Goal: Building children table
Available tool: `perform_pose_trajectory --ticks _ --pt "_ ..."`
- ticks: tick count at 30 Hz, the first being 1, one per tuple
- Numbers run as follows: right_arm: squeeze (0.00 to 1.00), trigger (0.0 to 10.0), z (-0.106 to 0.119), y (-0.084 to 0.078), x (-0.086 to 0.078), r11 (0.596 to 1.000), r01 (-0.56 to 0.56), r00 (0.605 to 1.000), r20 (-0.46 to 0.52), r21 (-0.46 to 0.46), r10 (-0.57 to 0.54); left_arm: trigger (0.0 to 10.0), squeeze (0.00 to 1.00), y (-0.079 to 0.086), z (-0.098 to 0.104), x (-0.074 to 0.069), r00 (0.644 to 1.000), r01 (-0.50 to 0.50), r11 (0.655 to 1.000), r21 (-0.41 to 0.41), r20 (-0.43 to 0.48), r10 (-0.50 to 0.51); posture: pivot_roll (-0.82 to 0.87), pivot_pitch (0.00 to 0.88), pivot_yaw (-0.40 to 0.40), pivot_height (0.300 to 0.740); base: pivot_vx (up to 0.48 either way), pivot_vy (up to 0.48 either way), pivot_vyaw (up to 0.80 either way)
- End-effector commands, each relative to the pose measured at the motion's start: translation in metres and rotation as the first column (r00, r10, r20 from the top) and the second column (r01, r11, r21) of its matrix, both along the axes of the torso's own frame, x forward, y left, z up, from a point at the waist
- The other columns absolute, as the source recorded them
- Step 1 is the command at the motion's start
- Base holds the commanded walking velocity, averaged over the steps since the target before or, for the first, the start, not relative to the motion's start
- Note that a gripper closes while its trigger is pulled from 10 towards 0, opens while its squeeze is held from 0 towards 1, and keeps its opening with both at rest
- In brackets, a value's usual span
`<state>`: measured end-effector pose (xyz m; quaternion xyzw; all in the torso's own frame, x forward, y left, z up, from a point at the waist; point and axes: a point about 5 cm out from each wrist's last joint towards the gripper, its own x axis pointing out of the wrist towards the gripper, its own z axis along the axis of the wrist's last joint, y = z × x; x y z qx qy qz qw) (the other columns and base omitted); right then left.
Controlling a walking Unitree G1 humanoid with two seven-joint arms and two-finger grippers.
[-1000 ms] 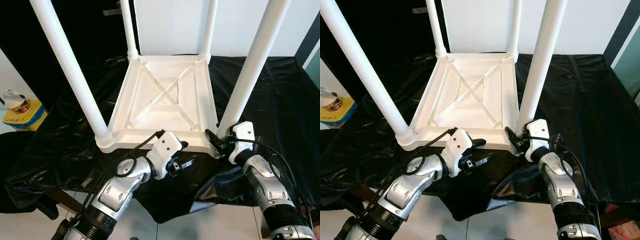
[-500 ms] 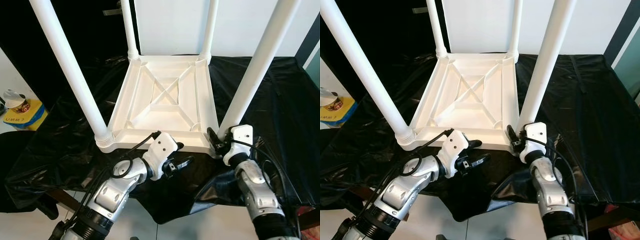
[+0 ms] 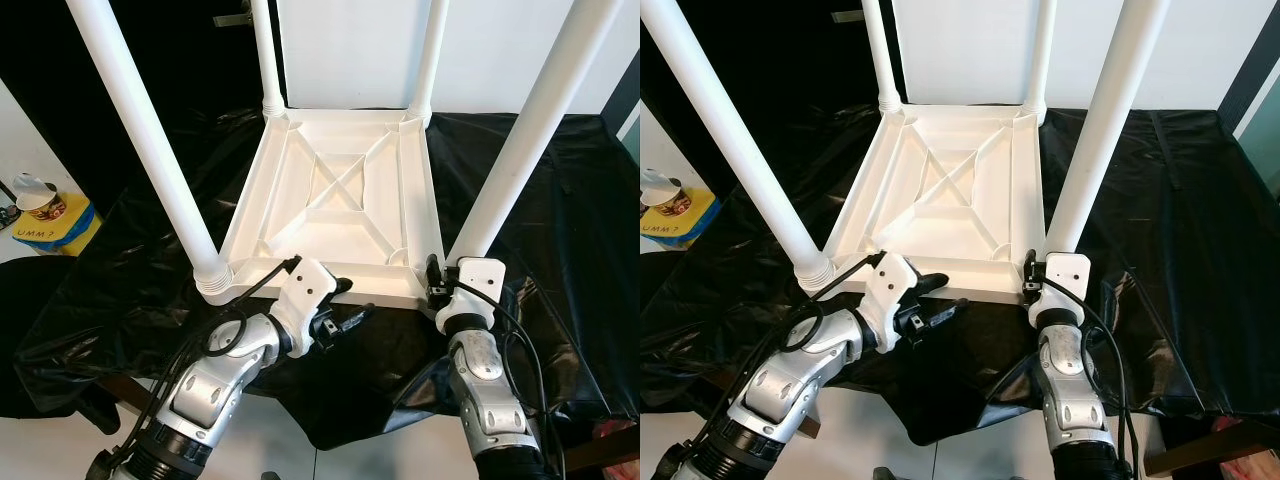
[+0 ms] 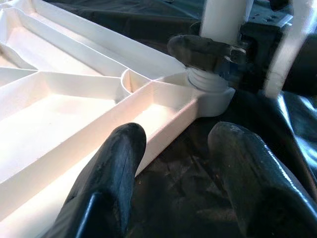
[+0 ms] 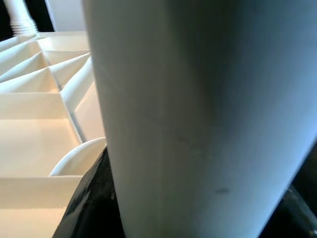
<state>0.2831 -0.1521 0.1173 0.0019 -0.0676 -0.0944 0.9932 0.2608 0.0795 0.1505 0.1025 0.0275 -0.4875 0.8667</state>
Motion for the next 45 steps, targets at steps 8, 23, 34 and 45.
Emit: perform_pose_trajectory --ticks 8,23,34,45 --pt "1.0 10.0 -0.004 -0.013 -0.012 0.995 0.1 0.995 0.001 -0.006 -0.1 10.0 0.0 0.033 0.015 0.008 0.996 -0.085 0.996 -0.009 0.028 0.085 -0.09 0.095 0.039 0.74 0.0 0.0 0.0" --pt "0.0 10.0 -0.002 -0.019 -0.047 0.991 -0.044 0.998 0.045 -0.129 0.051 10.0 0.0 0.083 0.053 0.021 0.938 -0.299 0.942 -0.152 0.132 0.319 -0.09 0.109 0.03 0.74 0.0 0.0 0.0" --pt "0.0 10.0 -0.003 -0.016 -0.051 0.981 -0.137 0.99 0.019 -0.138 0.141 10.0 0.0 0.146 0.042 -0.025 0.984 -0.104 0.994 -0.033 -0.15 0.098 -0.09 0.123 0.03 0.74 0.0 0.0 0.0" --pt "0.0 10.0 -0.003 -0.01 -0.042 0.967 -0.215 0.976 0.004 -0.139 0.218 10.0 0.0 0.212 0.026 -0.036 0.912 -0.244 0.941 0.236 -0.275 0.305 -0.08 0.127 0.032 0.74 0.0 0.0 0.0"
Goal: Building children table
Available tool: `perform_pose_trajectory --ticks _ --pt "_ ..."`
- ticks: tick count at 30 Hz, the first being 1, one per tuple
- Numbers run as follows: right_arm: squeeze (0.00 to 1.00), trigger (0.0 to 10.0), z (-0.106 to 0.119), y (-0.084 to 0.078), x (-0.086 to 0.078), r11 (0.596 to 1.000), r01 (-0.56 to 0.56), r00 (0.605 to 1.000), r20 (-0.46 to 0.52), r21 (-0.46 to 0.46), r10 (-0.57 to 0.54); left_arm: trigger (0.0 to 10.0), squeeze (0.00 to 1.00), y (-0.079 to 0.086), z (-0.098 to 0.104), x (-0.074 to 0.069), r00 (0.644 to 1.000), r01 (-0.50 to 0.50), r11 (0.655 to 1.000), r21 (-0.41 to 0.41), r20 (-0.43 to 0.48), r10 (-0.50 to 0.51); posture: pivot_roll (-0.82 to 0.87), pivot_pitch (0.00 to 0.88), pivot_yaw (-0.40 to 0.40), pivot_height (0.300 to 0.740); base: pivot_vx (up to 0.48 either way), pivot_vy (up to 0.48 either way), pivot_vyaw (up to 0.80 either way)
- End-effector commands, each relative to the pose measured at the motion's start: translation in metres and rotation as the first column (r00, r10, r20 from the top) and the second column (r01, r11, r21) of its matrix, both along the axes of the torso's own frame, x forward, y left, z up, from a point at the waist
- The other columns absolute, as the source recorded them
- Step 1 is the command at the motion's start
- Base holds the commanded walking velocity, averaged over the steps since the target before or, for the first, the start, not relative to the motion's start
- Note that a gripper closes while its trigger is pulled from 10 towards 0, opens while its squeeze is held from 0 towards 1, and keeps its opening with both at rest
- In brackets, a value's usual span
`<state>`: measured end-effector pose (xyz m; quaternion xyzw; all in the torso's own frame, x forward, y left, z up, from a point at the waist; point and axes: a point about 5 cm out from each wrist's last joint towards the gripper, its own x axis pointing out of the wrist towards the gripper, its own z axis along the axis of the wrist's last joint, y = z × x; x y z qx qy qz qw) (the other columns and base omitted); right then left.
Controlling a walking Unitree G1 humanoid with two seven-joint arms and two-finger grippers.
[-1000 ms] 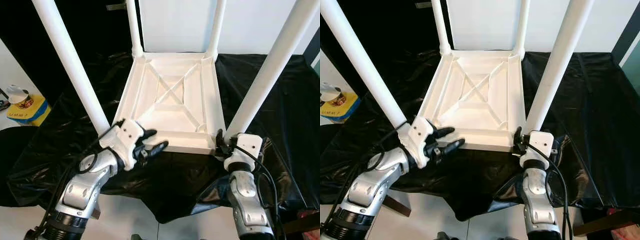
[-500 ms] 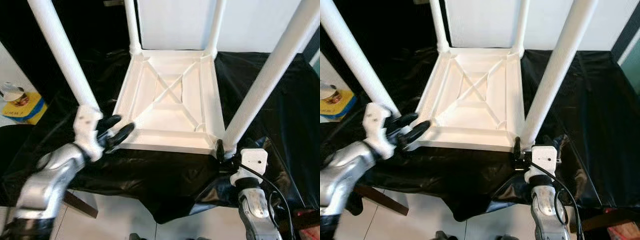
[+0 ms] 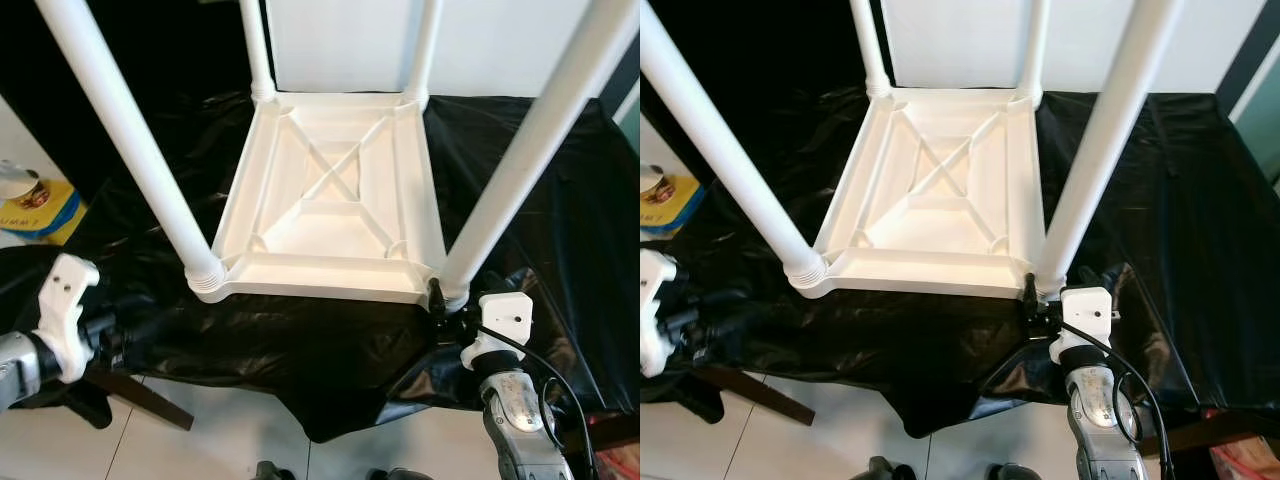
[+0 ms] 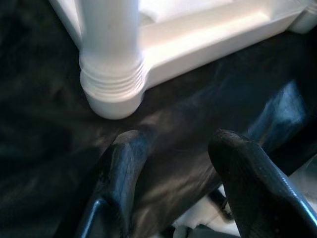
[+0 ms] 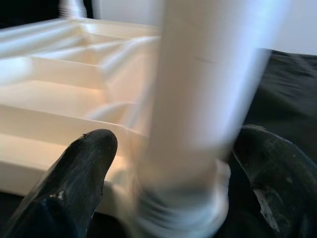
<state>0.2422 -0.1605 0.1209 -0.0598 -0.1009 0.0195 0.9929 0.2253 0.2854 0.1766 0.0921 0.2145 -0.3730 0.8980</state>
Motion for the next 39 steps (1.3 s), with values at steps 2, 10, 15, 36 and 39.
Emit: perform_pose_trajectory --ticks 2,10,15,36,39 --pt "0.0 10.0 -0.007 -0.002 -0.001 1.0 -0.001 0.999 -0.037 0.002 0.001 10.0 0.0 0.009 0.0 -0.001 1.0 -0.019 0.999 0.045 -0.011 0.02 -0.08 0.127 0.032 0.74 0.0 0.0 0.0" --pt "0.0 10.0 -0.006 0.0 0.002 1.0 -0.008 0.999 -0.033 0.0 0.008 10.0 0.0 0.039 0.002 0.019 0.982 -0.183 0.967 0.179 0.084 0.17 -0.07 0.119 0.04 0.74 0.0 0.0 0.0" --pt "0.0 10.0 -0.006 0.004 0.009 1.0 -0.011 0.999 -0.031 -0.001 0.011 10.0 0.0 0.086 0.01 0.067 0.813 -0.566 0.773 0.286 0.347 0.467 -0.09 0.115 0.053 0.74 0.0 0.0 0.0" --pt "0.0 10.0 -0.017 0.013 0.013 0.999 0.003 0.994 -0.112 0.037 0.001 10.0 0.0 0.001 0.019 0.143 0.727 -0.476 0.786 -0.394 0.326 0.604 -0.11 0.117 0.045 0.74 0.0 0.0 0.0" --pt "0.0 10.0 -0.019 0.011 0.015 0.999 0.031 0.991 -0.13 0.044 -0.025 10.0 0.0 -0.021 0.017 0.145 0.818 -0.312 0.824 -0.474 0.307 0.486 -0.12 0.118 0.044 0.74 0.0 0.0 0.0"
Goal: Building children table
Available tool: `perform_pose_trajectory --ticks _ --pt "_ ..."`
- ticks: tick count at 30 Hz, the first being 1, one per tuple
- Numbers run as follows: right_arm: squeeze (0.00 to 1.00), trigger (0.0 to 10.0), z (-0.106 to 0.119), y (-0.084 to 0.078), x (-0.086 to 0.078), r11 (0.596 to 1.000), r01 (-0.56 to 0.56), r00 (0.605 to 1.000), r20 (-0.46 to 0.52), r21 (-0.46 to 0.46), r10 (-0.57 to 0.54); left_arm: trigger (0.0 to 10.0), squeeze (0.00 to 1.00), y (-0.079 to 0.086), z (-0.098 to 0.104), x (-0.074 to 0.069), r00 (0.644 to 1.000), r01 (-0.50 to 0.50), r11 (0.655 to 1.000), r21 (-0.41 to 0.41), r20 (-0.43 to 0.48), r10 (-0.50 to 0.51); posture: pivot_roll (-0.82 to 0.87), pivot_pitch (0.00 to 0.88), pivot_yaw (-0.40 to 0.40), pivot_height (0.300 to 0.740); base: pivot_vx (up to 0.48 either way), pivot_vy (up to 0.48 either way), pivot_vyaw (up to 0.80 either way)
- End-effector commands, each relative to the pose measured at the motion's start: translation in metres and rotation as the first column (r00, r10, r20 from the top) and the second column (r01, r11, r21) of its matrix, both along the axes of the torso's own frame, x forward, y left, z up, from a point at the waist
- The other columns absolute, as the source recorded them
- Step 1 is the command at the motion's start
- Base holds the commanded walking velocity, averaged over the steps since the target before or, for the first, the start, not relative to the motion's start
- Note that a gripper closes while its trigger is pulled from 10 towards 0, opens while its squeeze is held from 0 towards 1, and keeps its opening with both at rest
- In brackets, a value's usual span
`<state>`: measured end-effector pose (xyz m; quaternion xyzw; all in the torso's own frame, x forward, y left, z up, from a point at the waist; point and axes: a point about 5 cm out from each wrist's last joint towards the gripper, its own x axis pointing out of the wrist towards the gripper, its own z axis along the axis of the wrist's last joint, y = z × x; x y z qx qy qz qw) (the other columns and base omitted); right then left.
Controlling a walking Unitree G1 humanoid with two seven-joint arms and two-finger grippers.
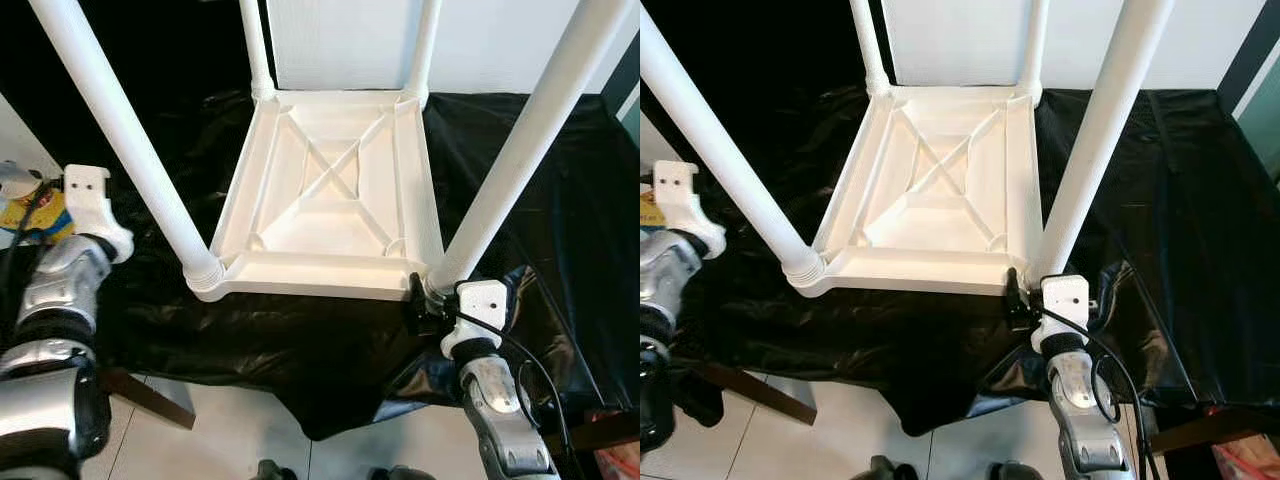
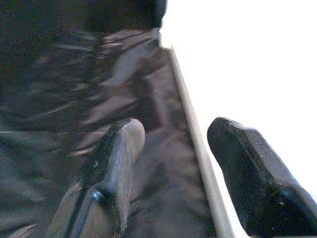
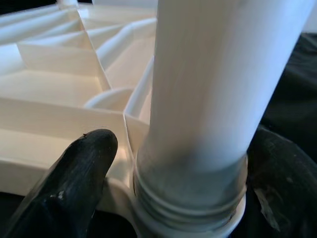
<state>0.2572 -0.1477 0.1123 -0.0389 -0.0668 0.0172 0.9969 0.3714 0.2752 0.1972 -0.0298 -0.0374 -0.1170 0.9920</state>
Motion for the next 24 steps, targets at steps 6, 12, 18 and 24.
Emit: perform_pose_trajectory --ticks 6,12,18,24 --pt "0.0 10.0 -0.012 0.0 0.008 0.999 0.04 0.996 -0.077 0.007 -0.039 10.0 0.0 -0.035 -0.019 -0.006 0.951 0.308 0.946 -0.104 0.024 -0.307 -0.11 0.117 0.041 0.74 0.0 0.0 0.0" --pt "0.0 10.0 -0.009 0.002 0.026 0.999 0.05 0.997 -0.064 -0.02 -0.051 10.0 0.0 -0.062 -0.044 -0.02 0.889 0.454 0.878 -0.154 0.014 -0.457 -0.1 0.121 0.033 0.74 0.0 0.0 0.0" --pt "0.0 10.0 -0.004 -0.005 0.046 0.996 0.066 0.996 -0.053 -0.065 -0.069 10.0 0.0 -0.09 -0.055 -0.038 0.814 0.574 0.791 -0.212 0.042 -0.58 -0.1 0.122 0.028 0.74 0.0 0.0 0.0" --pt "0.0 10.0 0.001 -0.014 0.065 0.992 0.087 0.995 -0.043 -0.087 -0.091 10.0 0.0 -0.113 -0.059 -0.056 0.741 0.66 0.708 -0.25 0.059 -0.669 -0.09 0.125 0.026 0.74 0.0 0.0 0.0"
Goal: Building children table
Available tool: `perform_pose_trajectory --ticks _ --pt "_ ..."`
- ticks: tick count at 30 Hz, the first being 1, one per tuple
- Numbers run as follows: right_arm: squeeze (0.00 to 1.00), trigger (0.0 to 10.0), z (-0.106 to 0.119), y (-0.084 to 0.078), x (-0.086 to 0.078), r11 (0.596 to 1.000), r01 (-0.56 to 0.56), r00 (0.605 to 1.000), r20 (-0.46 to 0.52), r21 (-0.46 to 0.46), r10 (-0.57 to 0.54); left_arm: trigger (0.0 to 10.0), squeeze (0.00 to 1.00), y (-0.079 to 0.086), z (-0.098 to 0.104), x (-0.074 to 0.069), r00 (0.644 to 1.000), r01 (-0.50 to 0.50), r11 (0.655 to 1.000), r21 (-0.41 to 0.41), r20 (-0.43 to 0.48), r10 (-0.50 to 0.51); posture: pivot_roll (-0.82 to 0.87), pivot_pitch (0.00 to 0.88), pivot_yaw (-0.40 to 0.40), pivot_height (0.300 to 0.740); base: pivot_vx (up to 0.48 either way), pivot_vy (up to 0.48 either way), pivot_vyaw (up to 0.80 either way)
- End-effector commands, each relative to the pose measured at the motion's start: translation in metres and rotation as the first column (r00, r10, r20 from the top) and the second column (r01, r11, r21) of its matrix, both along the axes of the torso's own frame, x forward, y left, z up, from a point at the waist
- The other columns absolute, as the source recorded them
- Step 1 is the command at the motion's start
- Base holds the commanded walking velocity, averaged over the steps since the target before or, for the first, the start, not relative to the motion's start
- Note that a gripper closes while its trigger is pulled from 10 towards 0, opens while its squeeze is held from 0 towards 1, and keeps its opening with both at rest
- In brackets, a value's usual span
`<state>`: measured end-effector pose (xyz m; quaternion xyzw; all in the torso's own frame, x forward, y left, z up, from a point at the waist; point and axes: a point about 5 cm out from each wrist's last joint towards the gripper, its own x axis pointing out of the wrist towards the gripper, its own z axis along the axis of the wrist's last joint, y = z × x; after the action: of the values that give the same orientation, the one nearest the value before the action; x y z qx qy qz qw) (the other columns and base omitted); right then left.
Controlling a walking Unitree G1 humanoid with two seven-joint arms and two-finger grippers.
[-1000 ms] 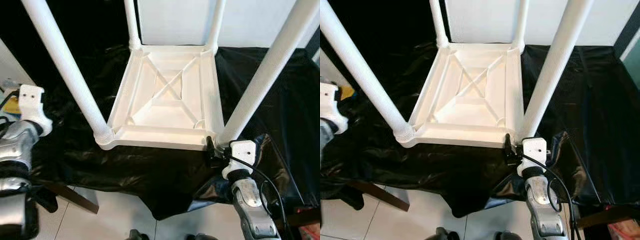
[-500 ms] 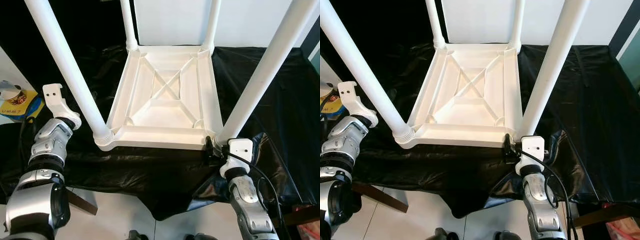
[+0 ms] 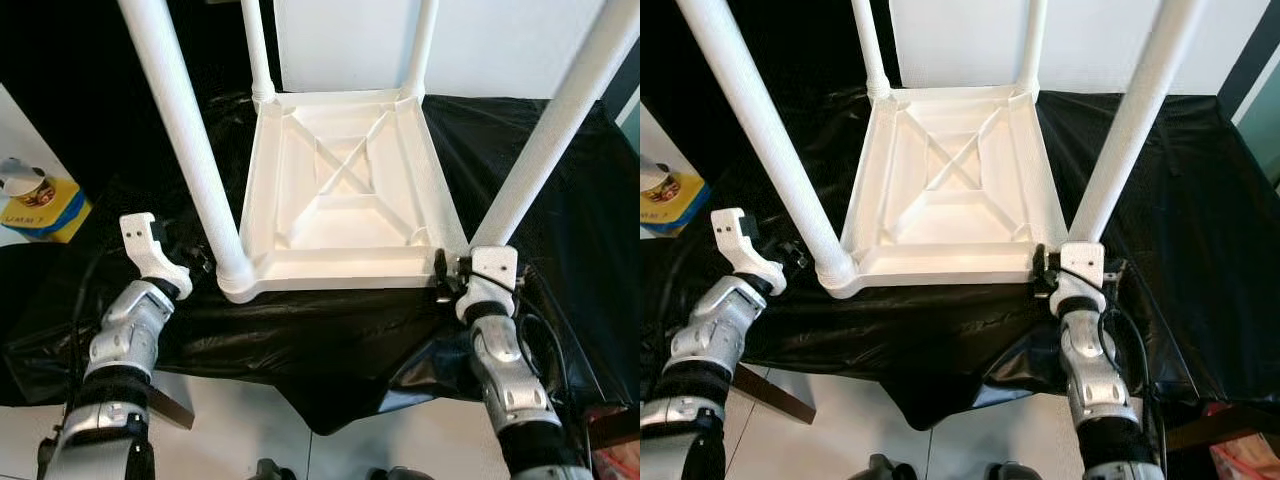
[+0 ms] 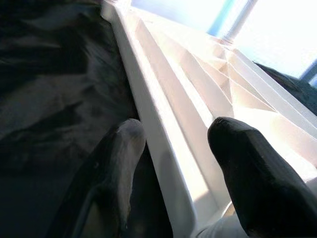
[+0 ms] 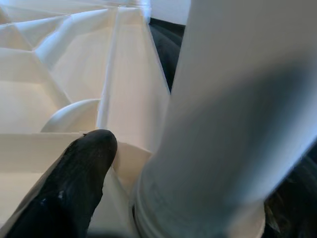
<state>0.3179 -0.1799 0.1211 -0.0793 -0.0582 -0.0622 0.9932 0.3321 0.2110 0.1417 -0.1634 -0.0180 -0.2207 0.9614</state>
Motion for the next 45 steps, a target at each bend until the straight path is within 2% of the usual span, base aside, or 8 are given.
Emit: perform_pose_trajectory --ticks 1,5,10,12,16,24,36,45 --pt "0.0 10.0 -0.006 0.015 0.011 0.998 -0.065 0.997 -0.041 -0.017 0.064 10.0 0.0 -0.058 -0.003 -0.025 0.848 0.526 0.85 -0.041 0.099 -0.52 -0.09 0.126 0.025 0.74 0.0 0.0 0.0" --pt "0.0 10.0 -0.004 0.012 0.019 0.998 -0.054 0.998 -0.046 -0.025 0.053 10.0 0.0 -0.069 -0.002 -0.035 0.817 0.575 0.815 -0.077 0.11 -0.566 -0.09 0.126 0.021 0.74 0.0 0.0 0.0" --pt "0.0 10.0 -0.006 0.006 0.035 1.0 -0.01 0.997 -0.072 -0.028 0.008 10.0 0.0 -0.099 0.003 -0.062 0.727 0.686 0.711 -0.153 0.138 -0.672 -0.08 0.126 0.015 0.74 0.0 0.0 0.0" --pt "0.0 10.0 -0.006 0.006 0.035 1.0 -0.01 0.997 -0.072 -0.028 0.008 10.0 0.0 -0.099 0.003 -0.062 0.727 0.686 0.711 -0.153 0.138 -0.672 -0.08 0.126 0.015 0.74 0.0 0.0 0.0" --pt "0.0 10.0 -0.004 0.006 0.043 1.0 0.025 0.998 -0.066 0.013 -0.024 10.0 0.0 -0.119 0.006 -0.078 0.661 0.749 0.637 -0.185 0.139 -0.737 -0.09 0.122 0.018 0.74 0.0 0.0 0.0" --pt "0.0 10.0 -0.001 0.03 0.053 0.993 -0.075 0.993 -0.083 0.088 0.082 10.0 0.0 -0.152 0.008 -0.099 0.568 0.816 0.537 -0.213 0.129 -0.813 -0.09 0.117 0.035 0.74 0.0 0.0 0.0" --pt "0.0 10.0 0.008 0.034 0.063 0.992 -0.098 0.99 -0.092 0.082 0.105 10.0 0.0 -0.177 0.013 -0.106 0.535 0.833 0.494 -0.25 0.136 -0.834 -0.11 0.12 0.048 0.74 0.0 0.0 0.0" --pt "0.0 10.0 0.015 -0.005 0.063 0.984 0.167 0.985 -0.051 0.061 -0.164 10.0 0.0 -0.181 0.014 -0.1 0.579 0.806 0.542 -0.238 0.124 -0.806 -0.1 0.134 0.045 0.74 0.0 0.0 0.0"
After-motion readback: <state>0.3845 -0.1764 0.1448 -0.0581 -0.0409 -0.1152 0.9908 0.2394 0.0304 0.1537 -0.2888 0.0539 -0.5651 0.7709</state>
